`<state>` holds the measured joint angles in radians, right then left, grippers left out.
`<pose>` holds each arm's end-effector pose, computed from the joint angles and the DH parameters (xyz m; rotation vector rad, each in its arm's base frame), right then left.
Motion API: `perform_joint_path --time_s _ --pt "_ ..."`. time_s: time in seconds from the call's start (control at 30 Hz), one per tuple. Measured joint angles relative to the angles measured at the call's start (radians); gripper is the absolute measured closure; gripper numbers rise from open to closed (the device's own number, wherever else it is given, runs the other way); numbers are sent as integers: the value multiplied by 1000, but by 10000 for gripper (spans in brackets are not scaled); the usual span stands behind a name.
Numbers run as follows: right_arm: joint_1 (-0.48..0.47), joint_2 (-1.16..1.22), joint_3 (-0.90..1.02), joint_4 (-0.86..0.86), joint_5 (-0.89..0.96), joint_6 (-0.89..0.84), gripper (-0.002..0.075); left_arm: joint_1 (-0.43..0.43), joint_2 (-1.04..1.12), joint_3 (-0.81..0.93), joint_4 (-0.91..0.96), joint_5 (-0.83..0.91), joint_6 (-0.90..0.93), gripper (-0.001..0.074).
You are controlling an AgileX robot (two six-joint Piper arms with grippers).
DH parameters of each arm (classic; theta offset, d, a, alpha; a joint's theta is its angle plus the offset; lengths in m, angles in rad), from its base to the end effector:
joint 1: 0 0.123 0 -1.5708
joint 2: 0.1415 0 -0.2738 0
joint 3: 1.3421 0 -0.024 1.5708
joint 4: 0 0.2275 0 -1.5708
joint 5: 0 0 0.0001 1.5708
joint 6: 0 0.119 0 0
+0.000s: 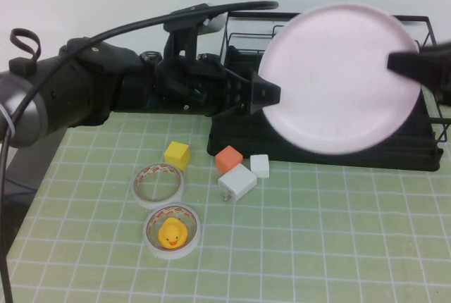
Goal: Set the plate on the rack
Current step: Hand over the plate, then place the plate on the rack
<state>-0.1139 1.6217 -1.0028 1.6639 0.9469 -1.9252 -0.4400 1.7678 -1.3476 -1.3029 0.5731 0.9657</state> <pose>0.3339 0.0587 0.2696 -0.6648 1.7393 0.7070 0.3377 -0.2279 0.2807 0.5128 2.0879 -1.0067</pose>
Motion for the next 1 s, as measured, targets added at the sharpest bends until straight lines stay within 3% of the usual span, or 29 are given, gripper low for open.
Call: perform_joint_path --time_s 0.13,0.33,0.43,0.6,0.67,0.77,1.0 --pt "0 45 -104 -11 -21 -51 636 29 -1 0 -2 -4 0 255" --pt "0 142 -297 -20 -41 -122 636 135 -28 0 18 31 -77 246" --pt "0 192 -403 -20 -41 -186 636 206 -32 0 92 96 -150 328" --pt "0 288 -580 -6 -37 -297 636 327 -33 16 237 230 -272 601" --pt "2 336 -653 -1 -36 -313 636 371 -33 40 242 263 -280 673" --pt "19 419 -764 2 -35 -325 636 411 -33 83 242 298 -283 717" --pt "82 647 -1033 6 -66 -358 636 428 -33 193 214 303 -222 733"
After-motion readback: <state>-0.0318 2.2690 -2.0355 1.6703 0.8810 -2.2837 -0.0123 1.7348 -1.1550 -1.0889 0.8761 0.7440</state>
